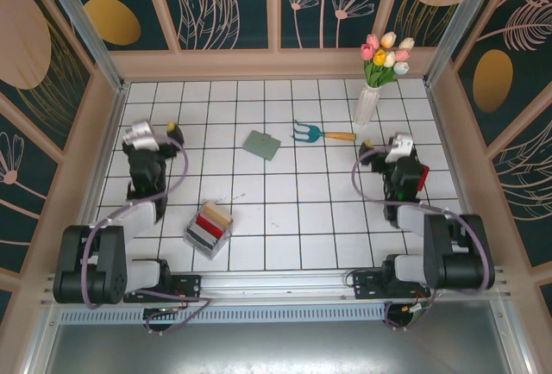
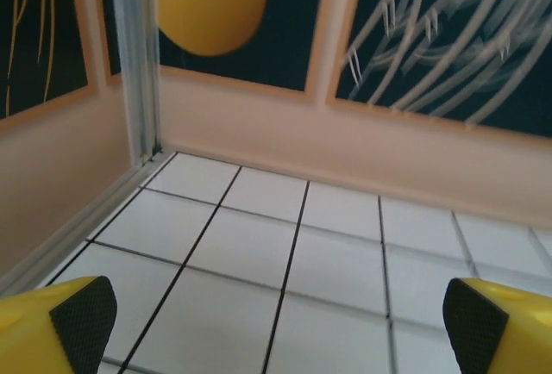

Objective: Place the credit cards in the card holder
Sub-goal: Move the card holder to the bottom-center of the table.

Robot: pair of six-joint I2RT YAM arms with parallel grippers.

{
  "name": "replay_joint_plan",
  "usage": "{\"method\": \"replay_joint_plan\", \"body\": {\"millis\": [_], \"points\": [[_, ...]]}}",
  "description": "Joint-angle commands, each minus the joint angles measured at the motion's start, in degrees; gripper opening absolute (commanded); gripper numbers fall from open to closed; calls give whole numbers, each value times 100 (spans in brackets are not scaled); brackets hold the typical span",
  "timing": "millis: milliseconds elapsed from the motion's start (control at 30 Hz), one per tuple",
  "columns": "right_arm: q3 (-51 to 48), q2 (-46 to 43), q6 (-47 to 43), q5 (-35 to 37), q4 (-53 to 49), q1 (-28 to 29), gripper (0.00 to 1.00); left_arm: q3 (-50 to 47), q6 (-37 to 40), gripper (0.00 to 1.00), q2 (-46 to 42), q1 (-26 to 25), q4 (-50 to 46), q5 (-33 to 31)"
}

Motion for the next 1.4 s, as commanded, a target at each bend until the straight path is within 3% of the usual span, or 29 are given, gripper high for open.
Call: {"method": "replay_joint_plan", "body": {"millis": [0, 100, 200, 367, 533, 767, 967, 1233, 1367], "points": [[1334, -373, 993, -139, -2848, 6, 99, 1472, -1259, 99, 138, 33, -2554, 262], [1940, -298, 1626, -1222, -3915, -26, 99, 2480, -1435, 99, 913, 21, -2937, 2589], [1786, -462, 2132, -2237, -3790, 31, 96, 3298, -1783, 99, 1715, -160, -3248, 3394], [1516, -698, 2558, -2626, -3554, 411, 82, 4621, -1347, 96, 2956, -857, -4499, 3454], [1524, -643, 2534, -2400, -3794, 941, 80, 5403, -1267, 87, 4017, -1379, -5375, 3617], [1353, -597, 2714, -2294, -3775, 1178, 79, 6255, -1505, 84, 5125, -1845, -5684, 3559], [1139, -524, 2845, -2199, -3809, 1217, 79, 6720, -1577, 80, 5710, -2055, -5912, 3888], [993, -529, 2834, -1988, -4279, 1227, 79, 5546, -1438, 76, 5291, -2563, -5590, 4215], [854, -581, 2933, -2162, -4391, 1279, 72, 4641, -1701, 76, 4834, -3016, -4891, 4618]]}}
